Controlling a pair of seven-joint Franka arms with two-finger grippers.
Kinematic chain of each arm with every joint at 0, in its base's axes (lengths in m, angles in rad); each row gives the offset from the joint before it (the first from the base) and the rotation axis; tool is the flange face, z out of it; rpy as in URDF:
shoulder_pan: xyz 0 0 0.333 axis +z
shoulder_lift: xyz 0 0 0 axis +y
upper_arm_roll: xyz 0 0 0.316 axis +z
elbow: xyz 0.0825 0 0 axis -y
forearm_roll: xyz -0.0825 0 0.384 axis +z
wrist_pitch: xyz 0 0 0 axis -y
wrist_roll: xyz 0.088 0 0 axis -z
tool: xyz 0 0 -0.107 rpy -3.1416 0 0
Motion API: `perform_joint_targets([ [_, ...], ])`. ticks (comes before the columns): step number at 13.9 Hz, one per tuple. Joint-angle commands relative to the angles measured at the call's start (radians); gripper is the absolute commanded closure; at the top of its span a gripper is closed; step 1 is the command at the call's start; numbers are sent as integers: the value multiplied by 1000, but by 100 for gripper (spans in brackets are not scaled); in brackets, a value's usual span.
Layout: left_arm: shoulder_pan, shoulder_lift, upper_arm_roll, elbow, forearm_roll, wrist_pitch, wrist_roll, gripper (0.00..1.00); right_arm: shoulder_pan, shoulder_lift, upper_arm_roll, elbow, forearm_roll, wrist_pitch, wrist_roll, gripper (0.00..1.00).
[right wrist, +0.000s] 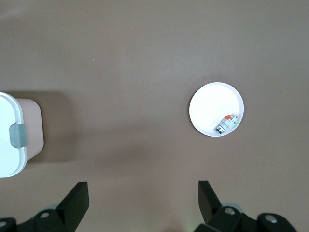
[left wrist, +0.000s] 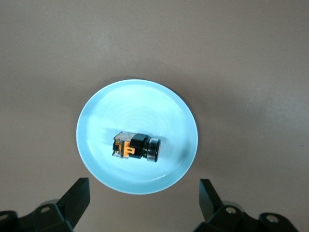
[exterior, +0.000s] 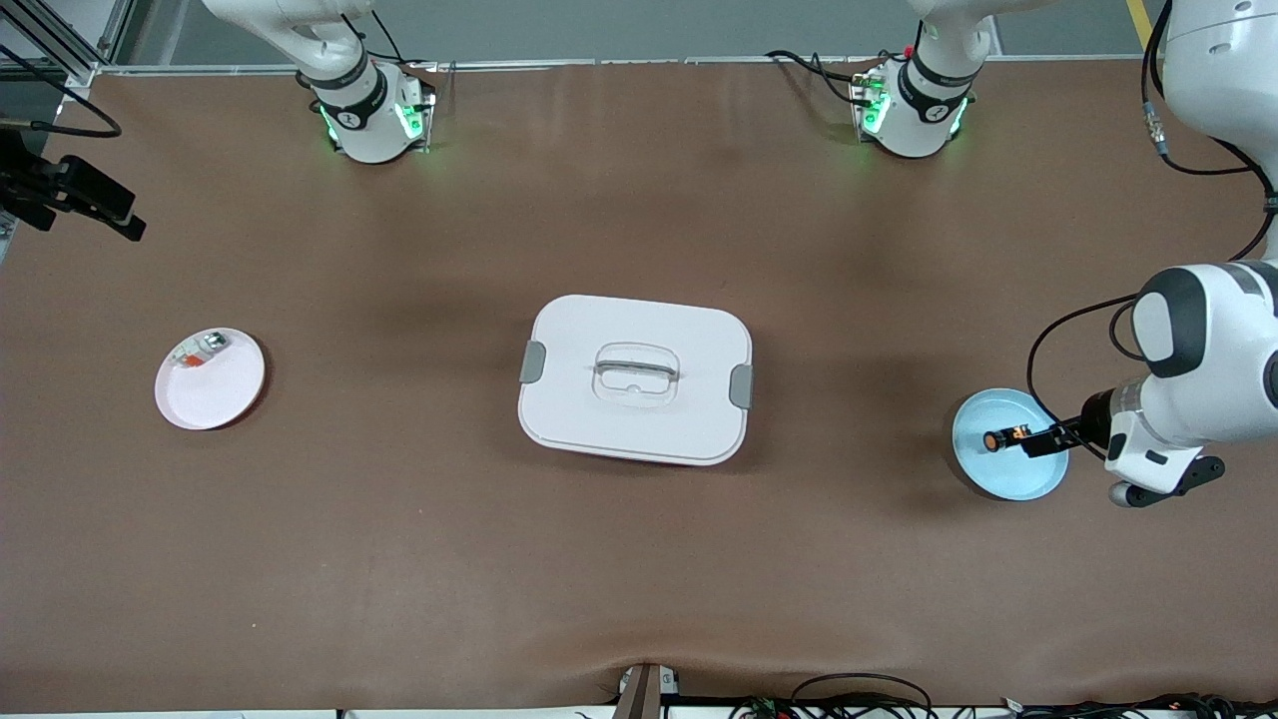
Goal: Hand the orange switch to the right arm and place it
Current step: 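Close the left gripper on the orange switch and lift it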
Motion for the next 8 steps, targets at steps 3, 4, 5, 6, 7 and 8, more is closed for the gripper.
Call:
perform_joint_targets([
  [3,17,-12,-6,-97,3,151,0,0,3,-4,-1,5,3,0,22,0],
  [4,24,-12,-6,-114,4,177,6,0,6,-6,0,5,3,1,22,0],
  [5,30,-12,-6,-128,4,198,9,0,6,-6,2,8,0,1,22,0],
  [6,30,-12,-6,-142,4,217,9,0,6,-6,2,6,0,1,22,0],
  [7,31,-10,-6,-159,4,235,9,0,3,-6,0,5,0,3,22,0],
  [8,39,-9,-7,-179,4,257,9,0,4,-6,0,6,0,6,22,0],
])
